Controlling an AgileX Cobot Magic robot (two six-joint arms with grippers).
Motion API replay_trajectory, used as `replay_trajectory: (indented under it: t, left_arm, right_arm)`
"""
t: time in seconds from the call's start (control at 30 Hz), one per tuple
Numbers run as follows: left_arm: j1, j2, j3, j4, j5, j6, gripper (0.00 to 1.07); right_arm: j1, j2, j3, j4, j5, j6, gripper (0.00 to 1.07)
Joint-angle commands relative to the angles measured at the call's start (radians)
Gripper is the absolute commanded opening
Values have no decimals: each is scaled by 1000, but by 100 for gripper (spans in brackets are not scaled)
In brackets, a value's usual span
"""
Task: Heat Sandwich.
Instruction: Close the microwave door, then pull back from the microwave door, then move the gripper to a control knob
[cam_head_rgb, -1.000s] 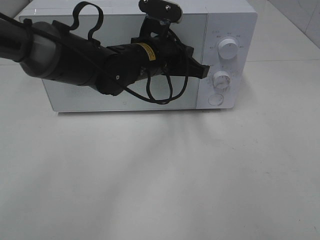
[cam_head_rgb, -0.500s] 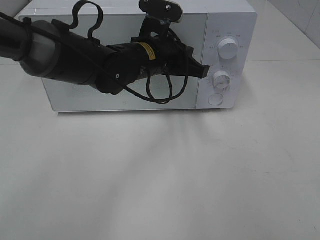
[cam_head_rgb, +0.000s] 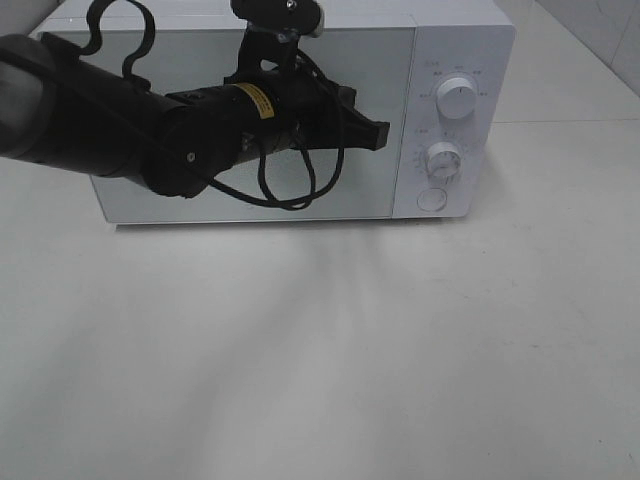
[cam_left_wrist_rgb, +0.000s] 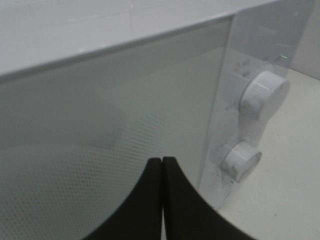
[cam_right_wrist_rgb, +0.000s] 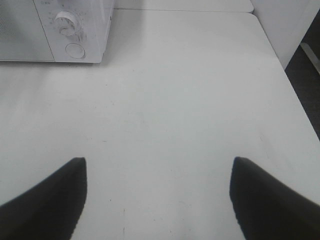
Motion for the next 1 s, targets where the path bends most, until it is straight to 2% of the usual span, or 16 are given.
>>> replay_trajectory:
  t: [0.03,0.33,0.43,0.6,0.63,0.7,0.73,0.77,0.8,0.83,0.87,0.93,1.0]
  left_arm:
    - [-27,-49,44,-9,-16,-5,0]
    - [-68,-125,130,-10,15,-5,0]
    - [-80,-161,198,-10,11,-5,0]
    - [-80,-194,256,-22,42,-14,0]
    - [-80,-208,264,-25,74,-14,4]
    - [-80,-237,270,-28,180,-14,22]
    - [-80,-248,270,-28,212,-14,50]
    - [-80,-248,270,-28,212,-14,50]
    - [-80,-258,270,-29,240,-14,67]
    - [-80,-265,270,-29,264,-14,80]
    - [-80,-288,270,-28,328,-12,103]
    - [-80,-301,270,-28,361,-10,101]
    - [-80,-336,270,-25,472,-9,100]
  right_arm:
    - [-8,-27,1,-2,-6,-8,76]
    - [-8,-27,1,-2,-6,-8,76]
    - [-8,-27,1,-2,-6,-8,76]
    - [-8,-27,1,-2,-6,-8,76]
    - [-8,-27,1,-2,-6,-8,76]
    - [-8,-27,1,-2,-6,-8,76]
    - [-8,-27,1,-2,-6,-8,76]
    - [-8,-27,1,-2,-6,-8,76]
    - [-8,-27,1,-2,-6,-8,76]
    - [-8,-27,1,-2,-6,-8,76]
    - [-8,-27,1,-2,-6,-8,76]
    - [-8,-27,1,-2,-6,-8,76]
    - [-8,-27,1,-2,-6,-8,76]
